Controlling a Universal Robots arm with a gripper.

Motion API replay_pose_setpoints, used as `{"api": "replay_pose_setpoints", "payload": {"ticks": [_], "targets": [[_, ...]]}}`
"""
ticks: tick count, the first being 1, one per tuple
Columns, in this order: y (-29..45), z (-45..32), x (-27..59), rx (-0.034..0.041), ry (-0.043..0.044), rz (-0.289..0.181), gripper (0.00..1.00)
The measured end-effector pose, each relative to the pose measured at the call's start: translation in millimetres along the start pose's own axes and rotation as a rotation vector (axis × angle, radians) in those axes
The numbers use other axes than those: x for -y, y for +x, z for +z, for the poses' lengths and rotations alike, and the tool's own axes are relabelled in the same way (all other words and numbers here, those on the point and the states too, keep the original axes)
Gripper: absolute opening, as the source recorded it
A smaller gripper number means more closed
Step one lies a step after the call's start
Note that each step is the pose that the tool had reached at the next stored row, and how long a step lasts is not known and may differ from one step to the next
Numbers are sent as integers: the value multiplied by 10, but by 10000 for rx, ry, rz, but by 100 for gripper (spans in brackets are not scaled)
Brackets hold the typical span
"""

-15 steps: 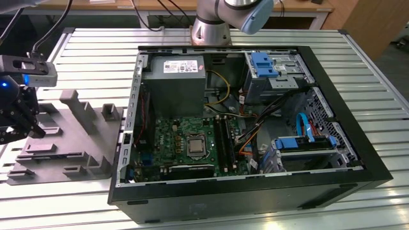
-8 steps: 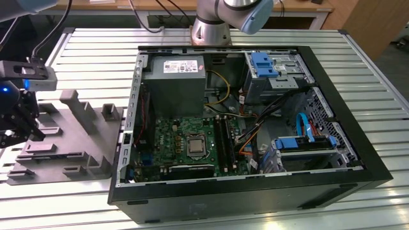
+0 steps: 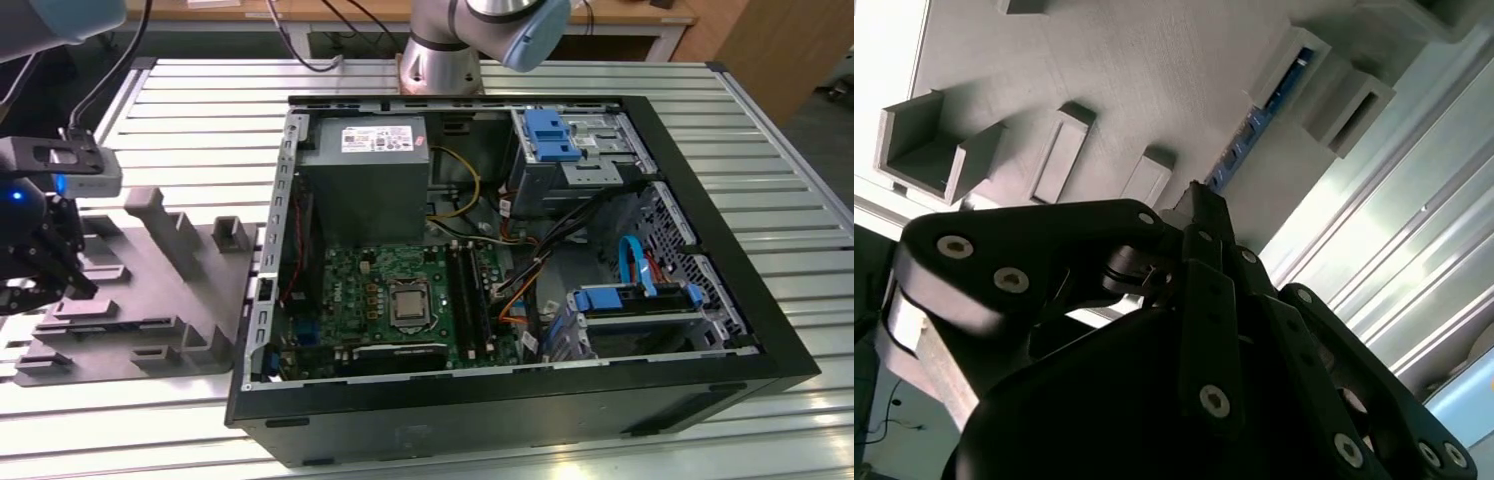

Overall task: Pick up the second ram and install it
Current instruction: 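Pick up the second ram and move it above second insertion slot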

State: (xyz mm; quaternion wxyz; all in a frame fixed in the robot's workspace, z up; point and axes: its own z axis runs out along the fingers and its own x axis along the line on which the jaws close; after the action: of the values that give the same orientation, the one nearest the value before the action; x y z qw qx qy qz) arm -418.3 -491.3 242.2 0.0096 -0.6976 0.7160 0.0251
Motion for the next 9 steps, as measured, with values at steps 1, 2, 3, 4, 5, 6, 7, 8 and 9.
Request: {"api": "replay_pose_setpoints", "payload": {"ticks": [1, 2, 3, 4, 5, 6, 7, 8, 9], "targets": [[1, 10, 0, -1, 0, -10, 11], [1, 21, -1, 1, 0, -21, 11], [1, 30, -1, -1, -1, -34, 11], [2, 37, -3, -2, -2, -47, 11], [2, 41, -7, -3, -4, -60, 11], [4, 44, -11, -3, -5, -74, 11], [7, 47, -14, -2, -4, -85, 11], [12, 50, -18, -3, -5, -96, 11], [18, 53, -21, -3, -5, -106, 11]]}}
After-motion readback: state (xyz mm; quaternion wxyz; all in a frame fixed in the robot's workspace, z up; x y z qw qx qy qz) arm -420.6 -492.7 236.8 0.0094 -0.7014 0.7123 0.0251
